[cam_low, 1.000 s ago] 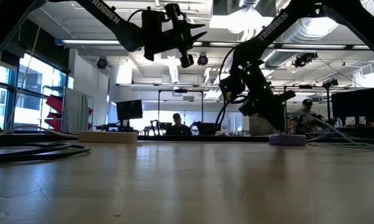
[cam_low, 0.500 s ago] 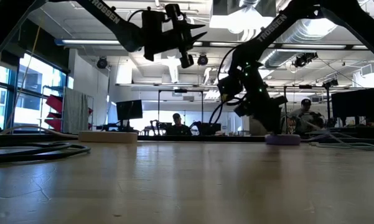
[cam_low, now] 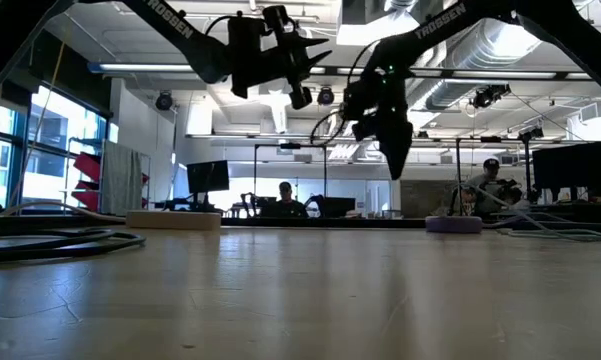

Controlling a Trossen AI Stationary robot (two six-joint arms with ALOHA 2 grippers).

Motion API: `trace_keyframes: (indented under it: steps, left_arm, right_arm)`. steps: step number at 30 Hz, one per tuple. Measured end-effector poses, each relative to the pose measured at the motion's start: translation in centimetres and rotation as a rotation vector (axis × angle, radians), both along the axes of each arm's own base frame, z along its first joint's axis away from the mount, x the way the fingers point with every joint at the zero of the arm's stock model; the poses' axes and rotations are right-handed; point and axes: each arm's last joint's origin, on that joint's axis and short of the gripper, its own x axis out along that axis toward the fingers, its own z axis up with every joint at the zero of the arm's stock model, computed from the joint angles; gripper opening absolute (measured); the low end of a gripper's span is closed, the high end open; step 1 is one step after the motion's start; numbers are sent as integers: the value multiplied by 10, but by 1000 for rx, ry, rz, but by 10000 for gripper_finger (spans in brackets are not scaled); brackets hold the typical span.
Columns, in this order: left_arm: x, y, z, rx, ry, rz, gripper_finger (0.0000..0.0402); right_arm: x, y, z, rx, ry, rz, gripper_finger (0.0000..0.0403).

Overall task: Insert USB
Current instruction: Insert the white charger adapter into the bottom white outlet extension

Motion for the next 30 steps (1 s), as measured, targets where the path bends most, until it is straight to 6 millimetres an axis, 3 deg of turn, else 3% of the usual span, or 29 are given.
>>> trace_keyframes:
  steps: [6, 10, 13, 19, 25, 30]
  left_arm:
    - [-5, -18, 26, 122, -100, -26, 60]
    - [-7, -42, 42, 164, -91, 5, 51]
    - [-15, -71, 55, 290, -42, 99, 34]
    - [-48, -138, 52, 639, 428, 304, 2]
    - [-76, -209, 44, 393, 923, 330, 7]
    - [-93, -279, 39, 242, 1199, 382, 7]
  right_arm:
    - [-14, 7, 36, 150, -214, -138, 231]
    - [-24, 31, 64, 99, -295, -120, 220]
    - [-37, 59, 86, 38, -401, -89, 202]
    - [-72, 128, 102, -20, -561, -85, 164]
    - [-97, 197, 89, -37, -571, -39, 137]
    - [-99, 232, 83, 24, -652, -13, 130]
